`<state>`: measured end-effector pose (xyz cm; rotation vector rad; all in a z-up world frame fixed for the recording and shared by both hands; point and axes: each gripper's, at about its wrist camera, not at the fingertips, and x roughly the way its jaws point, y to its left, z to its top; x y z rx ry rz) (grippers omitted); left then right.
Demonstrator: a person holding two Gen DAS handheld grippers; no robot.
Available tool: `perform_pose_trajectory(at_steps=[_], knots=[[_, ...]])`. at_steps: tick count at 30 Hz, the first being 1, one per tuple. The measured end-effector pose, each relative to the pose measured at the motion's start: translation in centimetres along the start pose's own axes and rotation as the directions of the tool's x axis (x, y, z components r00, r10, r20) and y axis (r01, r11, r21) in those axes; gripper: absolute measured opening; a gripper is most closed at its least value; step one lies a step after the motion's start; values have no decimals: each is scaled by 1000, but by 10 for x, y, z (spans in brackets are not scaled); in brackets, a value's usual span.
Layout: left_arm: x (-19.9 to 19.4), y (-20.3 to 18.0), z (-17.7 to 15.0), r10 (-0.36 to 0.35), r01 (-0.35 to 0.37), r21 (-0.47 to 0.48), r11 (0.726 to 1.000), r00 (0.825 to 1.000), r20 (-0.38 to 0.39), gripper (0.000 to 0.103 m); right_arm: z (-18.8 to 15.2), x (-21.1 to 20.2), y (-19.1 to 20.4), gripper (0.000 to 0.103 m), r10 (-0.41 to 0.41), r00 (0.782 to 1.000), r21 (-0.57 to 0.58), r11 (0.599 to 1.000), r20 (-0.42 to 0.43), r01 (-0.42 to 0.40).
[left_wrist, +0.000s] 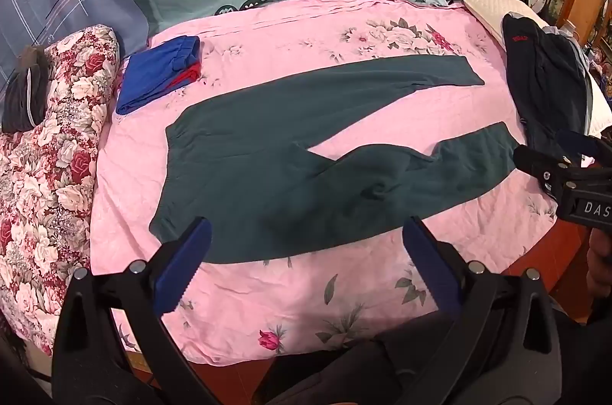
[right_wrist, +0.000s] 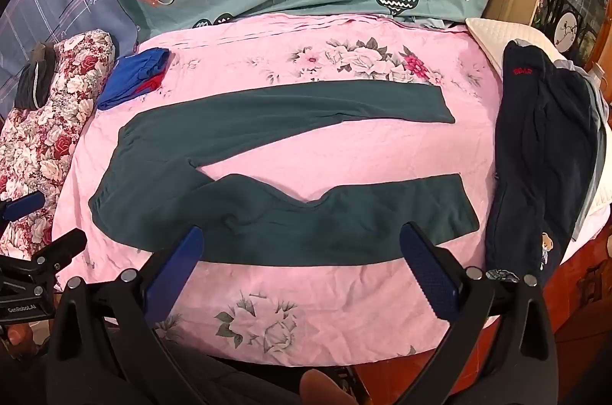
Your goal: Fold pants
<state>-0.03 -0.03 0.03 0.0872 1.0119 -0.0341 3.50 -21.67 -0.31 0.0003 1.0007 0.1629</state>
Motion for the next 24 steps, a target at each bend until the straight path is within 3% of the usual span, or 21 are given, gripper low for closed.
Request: perform_pose_trajectory(at_steps=[15, 24], knots=[[-5, -8, 9, 0, 0, -19, 1000, 1000, -8, 101, 0, 1, 1, 102, -7, 1000, -2, 1000, -4, 7], [0, 6, 1, -8, 8, -23, 1000, 1000, -6, 101, 0, 3, 8, 102, -9, 1000, -3, 1000, 0, 9]])
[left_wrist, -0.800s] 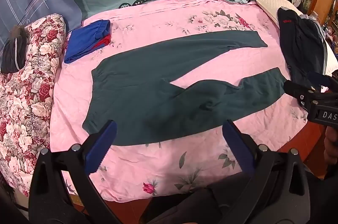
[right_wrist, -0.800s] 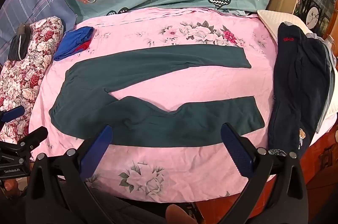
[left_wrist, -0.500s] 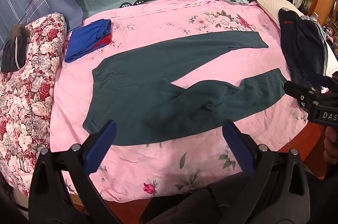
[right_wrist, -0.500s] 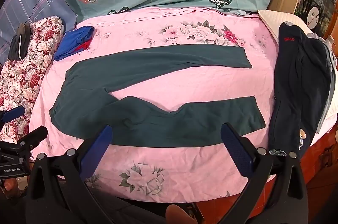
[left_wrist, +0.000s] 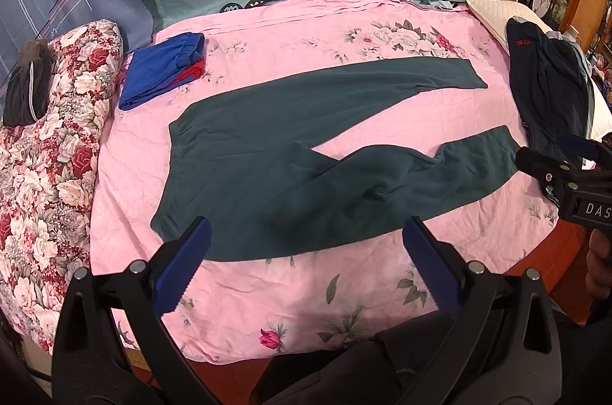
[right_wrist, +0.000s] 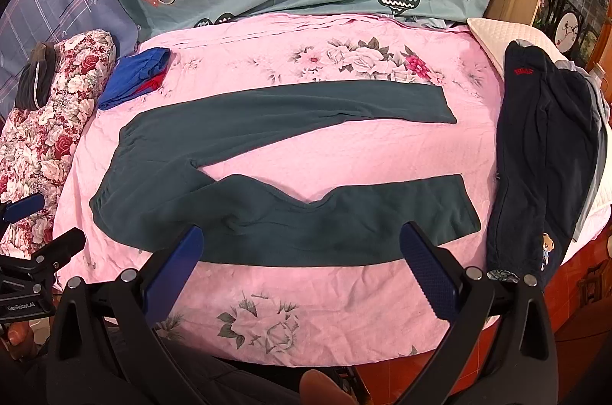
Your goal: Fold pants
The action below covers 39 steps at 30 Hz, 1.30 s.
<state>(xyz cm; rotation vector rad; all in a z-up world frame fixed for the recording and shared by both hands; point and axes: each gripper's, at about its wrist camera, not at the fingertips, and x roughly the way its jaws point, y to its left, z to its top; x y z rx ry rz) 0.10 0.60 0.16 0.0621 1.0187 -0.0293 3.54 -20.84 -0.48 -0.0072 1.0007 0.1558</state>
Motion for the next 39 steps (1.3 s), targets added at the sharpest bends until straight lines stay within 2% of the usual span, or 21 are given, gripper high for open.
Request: perform_pose_trajectory(at_steps=[39], knots=[[6, 3, 3, -1, 1, -10, 1000, 1000, -16, 101, 7, 5, -2, 102, 5, 1000, -12, 1000, -19, -5]])
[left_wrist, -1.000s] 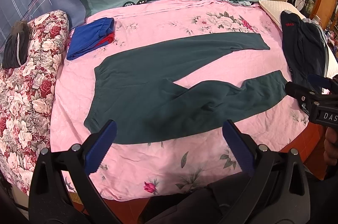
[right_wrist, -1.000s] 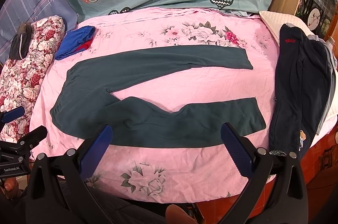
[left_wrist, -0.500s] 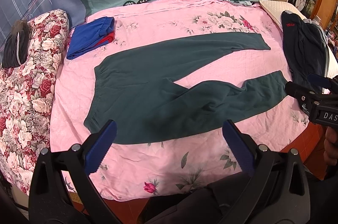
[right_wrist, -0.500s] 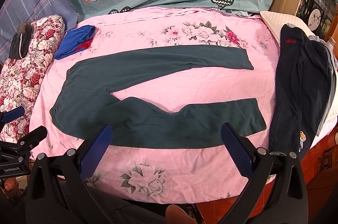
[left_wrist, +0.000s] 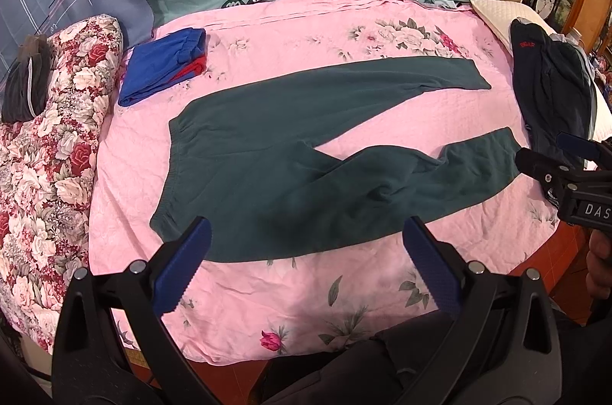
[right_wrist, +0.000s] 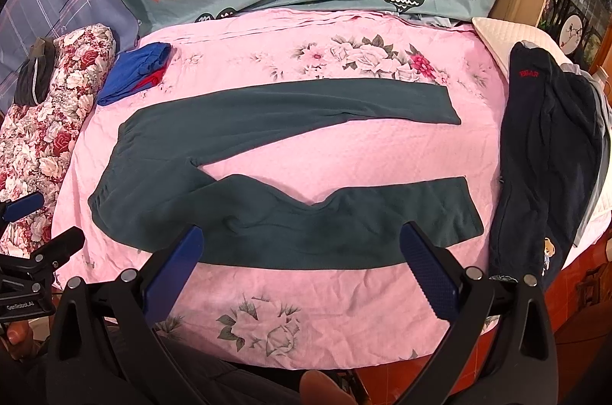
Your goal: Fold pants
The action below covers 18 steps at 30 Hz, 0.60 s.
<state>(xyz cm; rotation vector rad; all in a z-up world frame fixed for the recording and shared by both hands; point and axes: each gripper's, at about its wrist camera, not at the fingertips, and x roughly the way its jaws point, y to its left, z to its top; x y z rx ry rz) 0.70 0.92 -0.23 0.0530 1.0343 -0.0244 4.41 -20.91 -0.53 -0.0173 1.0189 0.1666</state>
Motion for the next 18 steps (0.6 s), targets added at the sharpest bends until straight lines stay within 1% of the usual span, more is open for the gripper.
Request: perform_pose_trajectory(at_steps=[18], knots=[[10, 1, 7, -12, 12, 3, 1000, 1000, -17, 101, 6, 7, -1, 102, -10, 1000, 1, 1000, -16, 10]])
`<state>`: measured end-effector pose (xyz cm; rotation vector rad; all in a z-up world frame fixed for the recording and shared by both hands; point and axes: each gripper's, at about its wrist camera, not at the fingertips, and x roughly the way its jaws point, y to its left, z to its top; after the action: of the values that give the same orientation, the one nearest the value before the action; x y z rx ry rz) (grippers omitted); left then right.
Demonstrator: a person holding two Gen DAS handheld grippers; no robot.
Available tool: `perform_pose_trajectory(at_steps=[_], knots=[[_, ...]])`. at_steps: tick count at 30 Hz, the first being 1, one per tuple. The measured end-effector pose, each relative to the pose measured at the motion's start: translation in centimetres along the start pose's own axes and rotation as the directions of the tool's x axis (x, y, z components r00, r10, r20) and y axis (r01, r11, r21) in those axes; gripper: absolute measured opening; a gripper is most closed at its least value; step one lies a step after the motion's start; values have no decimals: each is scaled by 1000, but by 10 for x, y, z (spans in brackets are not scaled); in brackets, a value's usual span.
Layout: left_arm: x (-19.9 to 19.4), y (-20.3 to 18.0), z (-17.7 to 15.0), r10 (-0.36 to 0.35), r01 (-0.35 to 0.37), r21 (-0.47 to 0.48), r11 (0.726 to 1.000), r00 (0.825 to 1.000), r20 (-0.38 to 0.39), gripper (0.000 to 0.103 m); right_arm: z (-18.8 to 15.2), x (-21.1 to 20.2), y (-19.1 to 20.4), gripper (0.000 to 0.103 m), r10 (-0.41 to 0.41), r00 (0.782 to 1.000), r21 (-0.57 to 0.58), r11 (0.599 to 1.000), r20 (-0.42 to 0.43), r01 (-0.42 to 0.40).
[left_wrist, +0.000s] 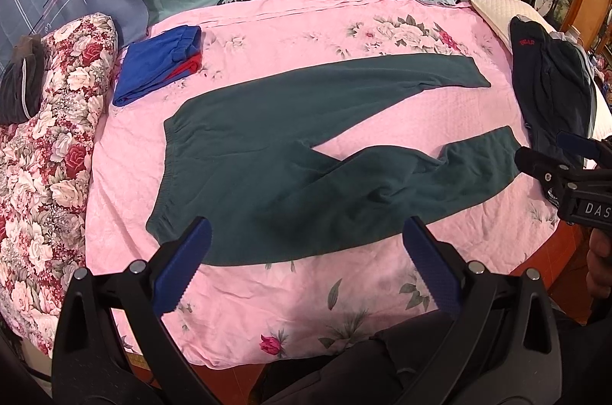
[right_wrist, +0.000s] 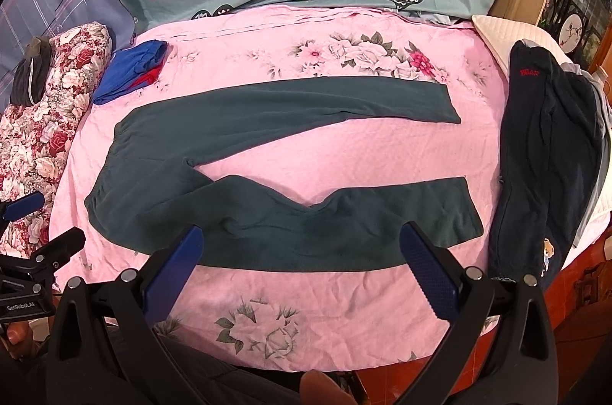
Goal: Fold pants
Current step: 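Grasp the waistband corners of the green sweatpants with both grippers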
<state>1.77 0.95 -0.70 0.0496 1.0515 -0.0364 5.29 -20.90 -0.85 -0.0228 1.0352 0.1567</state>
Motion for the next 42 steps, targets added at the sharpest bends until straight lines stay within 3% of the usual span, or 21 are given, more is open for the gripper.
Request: perform_pose_trajectory(at_steps=[13, 18, 21, 24, 28, 32, 33, 35, 37, 42], knots=[[21, 24, 8, 7, -7, -11, 1000, 998, -62, 101, 16, 27, 15, 102, 21, 999, -2, 1000, -47, -21], [41, 82, 20, 34, -38, -42, 998, 995, -96, 101, 36, 54, 36, 102, 68, 995, -28, 997, -70, -71], [60, 132, 36, 60, -63, -23, 998, 992, -110, 100, 58, 72, 50, 102, 151, 988, -70, 986, -41, -154], [88, 181, 58, 26, -24, 10, 1000, 992, -123, 92, 85, 93, 67, 102, 258, 966, -169, 953, 9, -253], [133, 231, 90, -73, 78, 33, 996, 988, -134, 73, 127, 137, 91, 102, 283, 957, -337, 896, -65, -288], [179, 253, 120, -166, 181, 92, 979, 974, -153, 68, 174, 194, 109, 101, 249, 954, -408, 863, -169, -298], [190, 254, 125, -176, 194, 107, 975, 971, -163, 66, 182, 206, 111, 97, 252, 950, -434, 846, -185, -309], [210, 255, 134, -196, 222, 132, 966, 963, -183, 66, 196, 236, 119, 77, 225, 947, -510, 801, -227, -313], [236, 256, 142, -220, 256, 150, 955, 951, -219, 61, 202, 261, 121, 64, 207, 940, -553, 765, -273, -329], [275, 252, 150, -277, 339, 180, 924, 914, -296, 57, 217, 312, 119, 61, 228, 879, -567, 691, -419, -449]])
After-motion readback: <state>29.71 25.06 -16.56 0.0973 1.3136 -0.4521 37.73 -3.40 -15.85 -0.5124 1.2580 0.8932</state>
